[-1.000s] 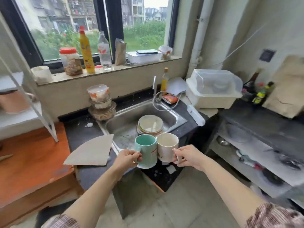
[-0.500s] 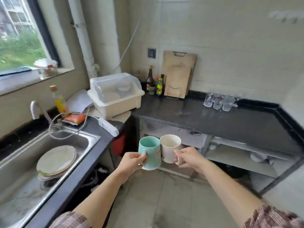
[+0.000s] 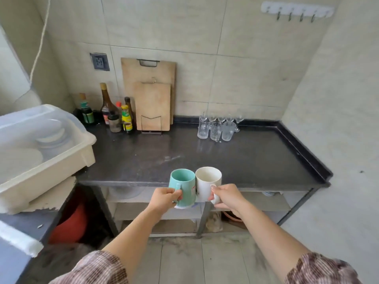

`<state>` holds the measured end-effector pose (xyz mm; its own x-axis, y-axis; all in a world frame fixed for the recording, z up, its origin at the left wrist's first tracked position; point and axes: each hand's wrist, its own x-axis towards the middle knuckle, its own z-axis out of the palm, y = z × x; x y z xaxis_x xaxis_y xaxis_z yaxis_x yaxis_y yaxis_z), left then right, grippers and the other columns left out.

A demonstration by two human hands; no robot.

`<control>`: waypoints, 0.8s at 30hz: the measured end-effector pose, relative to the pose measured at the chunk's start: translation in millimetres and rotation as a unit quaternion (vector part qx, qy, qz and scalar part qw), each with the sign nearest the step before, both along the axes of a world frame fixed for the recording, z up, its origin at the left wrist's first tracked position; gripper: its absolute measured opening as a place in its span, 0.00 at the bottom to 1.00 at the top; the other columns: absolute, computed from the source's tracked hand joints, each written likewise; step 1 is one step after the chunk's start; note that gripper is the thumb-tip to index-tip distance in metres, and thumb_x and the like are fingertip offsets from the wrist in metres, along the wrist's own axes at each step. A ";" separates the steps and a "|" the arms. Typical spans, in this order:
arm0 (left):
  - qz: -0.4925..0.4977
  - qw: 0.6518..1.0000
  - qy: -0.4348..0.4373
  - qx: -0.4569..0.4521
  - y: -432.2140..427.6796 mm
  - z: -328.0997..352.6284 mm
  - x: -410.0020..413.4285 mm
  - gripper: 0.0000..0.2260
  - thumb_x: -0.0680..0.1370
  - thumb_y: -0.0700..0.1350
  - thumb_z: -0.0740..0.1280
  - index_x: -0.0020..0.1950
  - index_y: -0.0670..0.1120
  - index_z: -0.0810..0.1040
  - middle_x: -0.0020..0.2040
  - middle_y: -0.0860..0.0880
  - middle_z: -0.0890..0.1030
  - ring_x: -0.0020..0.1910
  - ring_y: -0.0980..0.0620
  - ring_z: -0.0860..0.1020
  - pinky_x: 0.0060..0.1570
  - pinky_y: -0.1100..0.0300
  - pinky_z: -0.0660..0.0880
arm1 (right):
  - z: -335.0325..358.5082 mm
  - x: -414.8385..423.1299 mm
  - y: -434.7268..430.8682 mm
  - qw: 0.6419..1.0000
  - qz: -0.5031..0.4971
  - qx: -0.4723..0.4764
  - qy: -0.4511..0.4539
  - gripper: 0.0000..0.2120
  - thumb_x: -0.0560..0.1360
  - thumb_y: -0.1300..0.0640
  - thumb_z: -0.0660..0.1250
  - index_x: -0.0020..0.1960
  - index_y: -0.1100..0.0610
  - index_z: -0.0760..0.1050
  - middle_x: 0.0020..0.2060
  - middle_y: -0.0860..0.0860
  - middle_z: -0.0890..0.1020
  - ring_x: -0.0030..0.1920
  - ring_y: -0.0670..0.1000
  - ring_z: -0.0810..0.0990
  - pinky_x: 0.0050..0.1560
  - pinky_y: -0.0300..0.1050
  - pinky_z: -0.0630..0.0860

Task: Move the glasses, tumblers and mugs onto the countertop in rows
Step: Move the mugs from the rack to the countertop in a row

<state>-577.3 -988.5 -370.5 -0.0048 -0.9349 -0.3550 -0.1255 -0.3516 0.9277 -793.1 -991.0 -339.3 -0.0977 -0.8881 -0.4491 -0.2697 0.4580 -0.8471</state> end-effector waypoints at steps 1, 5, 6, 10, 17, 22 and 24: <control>0.001 1.000 -0.002 0.005 -17.6 -0.8 -6.7 0.10 0.75 0.42 0.69 0.35 0.39 0.82 0.39 0.42 0.79 0.41 0.48 0.76 0.52 0.51 0.78 | 0.2 -3.8 -12.3 1.000 -0.018 0.005 -0.005 0.12 0.79 0.56 0.64 0.42 0.62 0.78 0.39 0.55 0.83 0.47 0.53 0.82 0.48 0.49 0.82; 0.023 0.999 0.026 0.026 -79.1 -5.3 -35.0 0.11 0.74 0.40 0.71 0.30 0.43 0.83 0.40 0.41 0.81 0.43 0.46 0.78 0.55 0.48 0.78 | -3.4 -21.1 -60.7 0.997 -0.071 0.011 -0.042 0.10 0.79 0.56 0.64 0.44 0.62 0.77 0.39 0.56 0.83 0.43 0.50 0.83 0.44 0.48 0.82; 0.033 0.998 0.039 0.031 -94.0 -6.4 -42.1 0.11 0.73 0.40 0.72 0.30 0.43 0.82 0.40 0.41 0.81 0.43 0.46 0.78 0.55 0.48 0.78 | -4.3 -26.2 -73.5 0.995 -0.082 0.012 -0.049 0.10 0.79 0.56 0.64 0.44 0.62 0.77 0.39 0.57 0.83 0.43 0.49 0.83 0.45 0.49 0.82; 0.064 0.995 0.059 0.047 -152.2 -15.5 -69.7 0.09 0.73 0.40 0.72 0.33 0.43 0.82 0.45 0.42 0.83 0.48 0.44 0.80 0.50 0.52 0.79 | -13.7 -48.9 -129.5 0.993 -0.106 0.021 -0.052 0.11 0.79 0.56 0.64 0.47 0.63 0.79 0.43 0.58 0.84 0.44 0.49 0.84 0.46 0.49 0.82; 0.084 0.993 0.051 0.067 -249.8 -43.9 -112.0 0.11 0.72 0.41 0.74 0.50 0.36 0.83 0.51 0.41 0.82 0.52 0.44 0.80 0.58 0.49 0.77 | -39.7 -91.2 -238.6 0.994 -0.085 0.046 -0.050 0.12 0.79 0.56 0.65 0.50 0.65 0.79 0.42 0.58 0.84 0.41 0.48 0.84 0.41 0.45 0.82; 0.083 0.993 0.033 0.080 -297.5 -61.1 -135.6 0.08 0.73 0.41 0.73 0.33 0.47 0.84 0.45 0.44 0.83 0.48 0.46 0.79 0.54 0.52 0.77 | -62.2 -115.6 -300.2 0.994 -0.066 0.070 -0.055 0.11 0.78 0.56 0.65 0.43 0.63 0.80 0.46 0.58 0.85 0.52 0.55 0.83 0.44 0.47 0.82; 0.080 0.992 0.031 0.092 -309.5 -68.0 -141.2 0.10 0.73 0.41 0.72 0.32 0.49 0.84 0.44 0.44 0.83 0.47 0.47 0.79 0.57 0.49 0.76 | -71.1 -122.0 -317.8 0.993 -0.068 0.079 -0.052 0.12 0.78 0.57 0.66 0.39 0.61 0.80 0.47 0.58 0.84 0.53 0.56 0.81 0.46 0.48 0.82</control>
